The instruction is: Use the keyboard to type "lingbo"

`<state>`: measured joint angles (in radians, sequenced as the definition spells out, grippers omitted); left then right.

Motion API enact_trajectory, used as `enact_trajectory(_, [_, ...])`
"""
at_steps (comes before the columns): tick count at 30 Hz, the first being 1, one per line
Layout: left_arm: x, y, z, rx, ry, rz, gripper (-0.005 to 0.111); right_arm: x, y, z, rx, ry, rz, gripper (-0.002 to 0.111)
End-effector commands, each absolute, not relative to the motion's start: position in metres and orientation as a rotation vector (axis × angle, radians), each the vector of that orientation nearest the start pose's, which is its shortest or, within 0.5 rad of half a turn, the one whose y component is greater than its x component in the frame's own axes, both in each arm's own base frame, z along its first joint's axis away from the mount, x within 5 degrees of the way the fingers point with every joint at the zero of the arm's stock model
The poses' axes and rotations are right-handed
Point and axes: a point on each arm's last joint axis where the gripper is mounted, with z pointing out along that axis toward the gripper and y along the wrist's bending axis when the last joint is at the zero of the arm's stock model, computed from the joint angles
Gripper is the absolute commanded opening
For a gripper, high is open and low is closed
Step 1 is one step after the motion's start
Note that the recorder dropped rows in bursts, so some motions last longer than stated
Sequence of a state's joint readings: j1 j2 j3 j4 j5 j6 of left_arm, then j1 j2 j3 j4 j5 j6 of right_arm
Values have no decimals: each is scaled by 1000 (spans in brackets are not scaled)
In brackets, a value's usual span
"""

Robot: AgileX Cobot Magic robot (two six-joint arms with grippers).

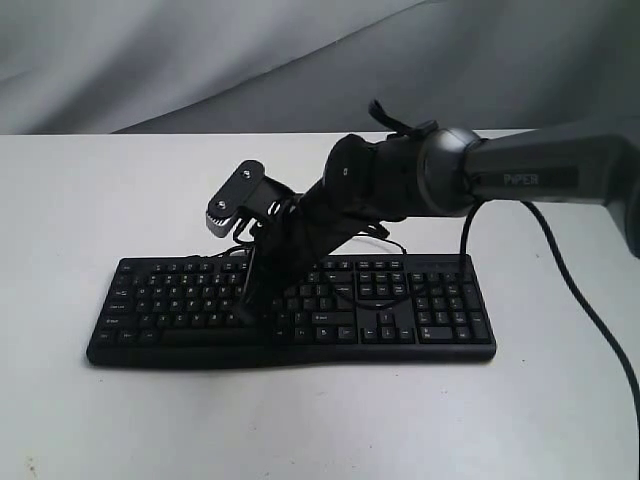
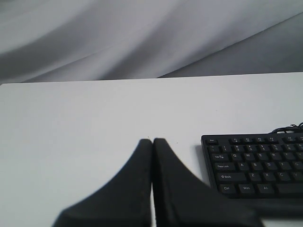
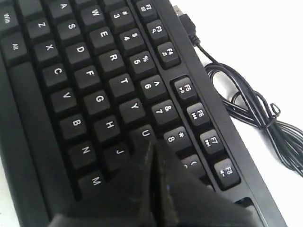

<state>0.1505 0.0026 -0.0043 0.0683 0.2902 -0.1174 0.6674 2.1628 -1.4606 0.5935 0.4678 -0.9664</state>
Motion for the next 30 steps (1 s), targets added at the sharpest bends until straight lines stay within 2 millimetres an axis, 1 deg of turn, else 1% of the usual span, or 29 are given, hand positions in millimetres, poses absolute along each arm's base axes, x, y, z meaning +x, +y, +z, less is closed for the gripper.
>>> enact_trajectory(1, [54, 10, 187, -203, 1758, 79, 1, 346, 300, 133, -1421, 2139, 402, 0])
enact_trajectory(3, [54, 10, 187, -203, 1758, 79, 1, 346, 300, 130, -1426, 2141, 397, 0])
enact_trajectory(30, [54, 10, 187, -203, 1758, 79, 1, 349, 301, 124, -1405, 2128, 394, 0])
